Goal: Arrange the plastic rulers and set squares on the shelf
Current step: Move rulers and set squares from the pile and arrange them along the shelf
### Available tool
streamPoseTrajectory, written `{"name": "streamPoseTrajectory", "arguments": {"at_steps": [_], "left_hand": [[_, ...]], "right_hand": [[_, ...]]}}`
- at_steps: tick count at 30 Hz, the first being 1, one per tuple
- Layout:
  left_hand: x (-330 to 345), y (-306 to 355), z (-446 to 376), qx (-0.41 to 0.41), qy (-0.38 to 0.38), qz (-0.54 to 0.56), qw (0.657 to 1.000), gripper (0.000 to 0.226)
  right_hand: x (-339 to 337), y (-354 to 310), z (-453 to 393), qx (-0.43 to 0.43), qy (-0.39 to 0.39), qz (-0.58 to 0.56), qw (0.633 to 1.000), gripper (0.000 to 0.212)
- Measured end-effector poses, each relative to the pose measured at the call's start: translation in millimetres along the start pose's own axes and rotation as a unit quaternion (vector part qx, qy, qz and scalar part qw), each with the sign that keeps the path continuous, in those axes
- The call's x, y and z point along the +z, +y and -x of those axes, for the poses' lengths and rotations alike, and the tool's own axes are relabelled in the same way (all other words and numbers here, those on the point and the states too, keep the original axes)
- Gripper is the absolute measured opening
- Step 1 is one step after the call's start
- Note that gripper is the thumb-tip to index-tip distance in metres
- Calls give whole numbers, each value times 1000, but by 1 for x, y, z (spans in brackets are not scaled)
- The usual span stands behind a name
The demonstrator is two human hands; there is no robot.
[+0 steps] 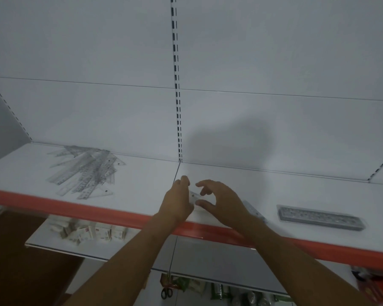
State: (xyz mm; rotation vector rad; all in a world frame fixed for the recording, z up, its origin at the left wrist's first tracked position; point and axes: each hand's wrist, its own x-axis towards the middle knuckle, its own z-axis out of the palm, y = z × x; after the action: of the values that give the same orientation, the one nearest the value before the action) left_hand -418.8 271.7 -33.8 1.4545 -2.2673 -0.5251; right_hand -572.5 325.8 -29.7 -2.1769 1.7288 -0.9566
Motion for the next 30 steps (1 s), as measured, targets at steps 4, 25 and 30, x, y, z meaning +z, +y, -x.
{"name": "streamPoseTrajectory", "arguments": {"at_steps": [4,25,30], "left_hand": [[9,21,-3,36,-5,7,999,55],[68,79,-3,101,-79,85,988,20],[71,79,-4,93,-80,53,991,19]], "right_hand": [[-15,9,7,-5,-14,6,1000,18],[-72,96,92,156,44,131,978,18],[-65,97,89,140,32,178,973,18]]}}
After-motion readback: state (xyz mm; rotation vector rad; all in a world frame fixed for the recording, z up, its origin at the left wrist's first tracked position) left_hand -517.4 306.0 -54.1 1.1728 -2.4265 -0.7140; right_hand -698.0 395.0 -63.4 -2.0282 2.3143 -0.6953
